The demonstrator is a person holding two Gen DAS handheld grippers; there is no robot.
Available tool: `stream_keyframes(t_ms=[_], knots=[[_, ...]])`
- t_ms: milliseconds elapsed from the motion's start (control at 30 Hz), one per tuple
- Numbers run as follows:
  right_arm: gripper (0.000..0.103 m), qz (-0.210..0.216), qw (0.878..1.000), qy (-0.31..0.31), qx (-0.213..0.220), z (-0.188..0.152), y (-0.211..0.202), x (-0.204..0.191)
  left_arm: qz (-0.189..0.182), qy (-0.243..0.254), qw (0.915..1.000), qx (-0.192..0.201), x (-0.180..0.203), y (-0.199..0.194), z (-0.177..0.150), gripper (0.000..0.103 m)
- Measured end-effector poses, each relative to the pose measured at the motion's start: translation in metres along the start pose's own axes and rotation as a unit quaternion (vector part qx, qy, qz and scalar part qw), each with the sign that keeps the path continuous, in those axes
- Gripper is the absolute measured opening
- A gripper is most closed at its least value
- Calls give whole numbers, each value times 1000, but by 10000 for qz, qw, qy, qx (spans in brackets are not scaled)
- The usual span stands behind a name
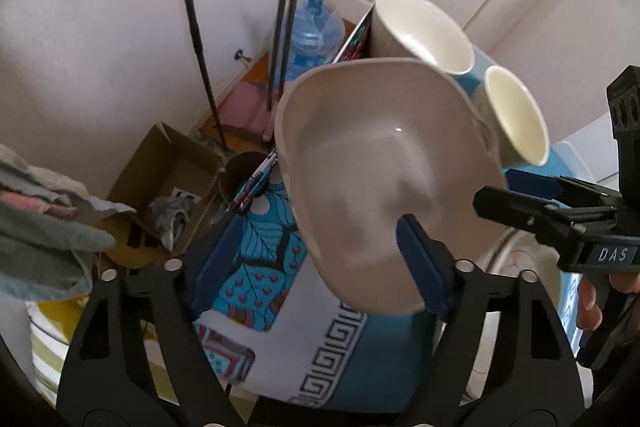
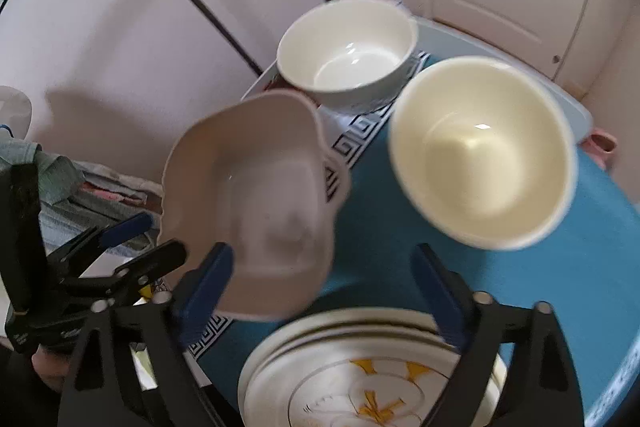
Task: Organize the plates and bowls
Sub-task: 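Grip the rim of the taupe square dish with both grippers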
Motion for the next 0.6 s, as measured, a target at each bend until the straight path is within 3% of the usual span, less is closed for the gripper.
stream_keyframes(t_ms=[100, 267, 367, 433, 533, 600], knots=[[66, 32, 9999, 50, -124, 3, 15, 1, 0, -35, 9999, -144, -3, 13, 5, 70], [56, 93, 9997, 153, -194, 6, 29, 6, -15, 29, 9998, -208, -8, 22, 13, 64], [39, 149, 9996, 136, -206, 8, 32, 7, 39, 168, 9996, -202, -6, 25, 14, 45], [24, 147, 9996, 118, -213, 9, 35, 5, 117, 211, 9994, -233, -7, 28, 15, 26], [15, 53, 9998, 45, -211, 10, 37, 3, 173, 264, 9993, -209, -9, 28, 15, 18], [14, 62, 9998, 46, -182, 9, 37, 1, 185, 292, 9993, -162, -9, 26, 17, 17]])
Point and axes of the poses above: each gripper's, at about its wrist camera, not at the fingertips, and y roughly the way its jaws point, x to its right, z to its top, the point moved 4 cm from there along y, roughly the way its jaws point, and after that the axes turned 5 degrees about -y, right-handed, at the moved point
